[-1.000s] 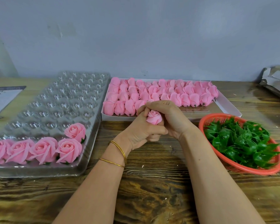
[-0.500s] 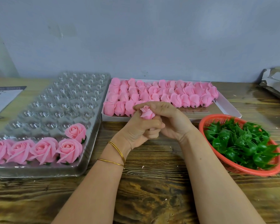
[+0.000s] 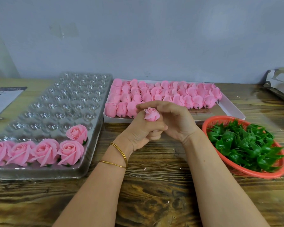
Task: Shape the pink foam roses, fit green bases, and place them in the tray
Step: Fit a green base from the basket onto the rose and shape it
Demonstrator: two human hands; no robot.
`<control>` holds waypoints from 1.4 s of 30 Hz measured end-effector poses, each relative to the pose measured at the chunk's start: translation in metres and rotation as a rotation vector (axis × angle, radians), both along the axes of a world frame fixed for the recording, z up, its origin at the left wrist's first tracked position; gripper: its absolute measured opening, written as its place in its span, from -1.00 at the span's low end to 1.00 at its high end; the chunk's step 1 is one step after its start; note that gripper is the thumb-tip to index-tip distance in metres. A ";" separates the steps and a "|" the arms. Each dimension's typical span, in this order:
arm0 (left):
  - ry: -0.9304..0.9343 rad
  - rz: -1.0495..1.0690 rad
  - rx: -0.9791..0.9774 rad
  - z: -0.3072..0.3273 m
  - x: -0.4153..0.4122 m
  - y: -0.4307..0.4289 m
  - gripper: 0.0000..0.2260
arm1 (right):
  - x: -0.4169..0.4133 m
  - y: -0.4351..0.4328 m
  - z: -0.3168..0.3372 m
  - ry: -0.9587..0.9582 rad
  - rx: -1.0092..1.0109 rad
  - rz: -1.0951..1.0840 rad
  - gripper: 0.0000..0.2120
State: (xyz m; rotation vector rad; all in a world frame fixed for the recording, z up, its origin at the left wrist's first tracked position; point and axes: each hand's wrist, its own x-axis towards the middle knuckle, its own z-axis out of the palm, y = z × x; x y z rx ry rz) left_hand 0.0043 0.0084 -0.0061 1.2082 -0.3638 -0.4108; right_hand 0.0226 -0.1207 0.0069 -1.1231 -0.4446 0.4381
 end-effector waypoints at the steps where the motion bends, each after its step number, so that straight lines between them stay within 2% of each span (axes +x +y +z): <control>1: -0.012 0.025 0.041 -0.001 0.000 -0.001 -0.57 | 0.001 0.000 0.000 -0.023 -0.020 -0.079 -0.70; 4: -0.040 0.118 0.157 -0.007 0.002 -0.004 -0.62 | 0.001 0.004 0.000 -0.125 -0.119 -0.368 -0.83; 7: -0.062 0.211 0.227 -0.010 0.003 -0.007 -0.70 | -0.001 0.012 0.000 -0.256 -0.278 -0.523 -0.79; 11: -0.266 0.478 0.489 -0.012 0.008 -0.009 -0.77 | -0.003 0.023 -0.002 -0.333 -0.455 -0.618 -0.79; 16: -0.471 0.630 0.782 -0.011 0.008 -0.011 -0.90 | -0.006 0.031 -0.003 -0.399 -0.573 -0.686 -0.79; 20: -0.482 0.741 0.796 -0.011 0.006 -0.012 -0.87 | -0.003 0.034 -0.008 -0.466 -0.589 -0.717 -0.74; 27: -0.476 0.809 0.808 -0.013 0.007 -0.013 -0.82 | -0.006 0.039 -0.010 -0.477 -0.623 -0.739 -0.88; 32: -0.525 0.821 0.818 -0.014 0.009 -0.012 -0.82 | -0.007 0.040 -0.008 -0.428 -0.628 -0.692 -0.70; 35: -0.540 0.836 0.821 -0.013 0.009 -0.011 -0.82 | -0.009 0.040 -0.005 -0.409 -0.640 -0.633 -0.66; 38: -0.546 0.861 0.839 -0.012 0.011 -0.011 -0.73 | -0.010 0.037 -0.004 -0.380 -0.629 -0.573 -0.64; 39: -0.546 0.861 0.855 -0.012 0.011 -0.011 -0.75 | -0.010 0.035 -0.003 -0.374 -0.612 -0.560 -0.65; 41: -0.513 0.861 0.837 -0.015 0.011 -0.011 -0.93 | -0.012 0.033 -0.001 -0.334 -0.516 -0.565 -0.70; 42: -0.480 0.874 0.796 -0.016 0.011 -0.012 -0.93 | -0.012 0.032 0.001 -0.305 -0.452 -0.583 -0.70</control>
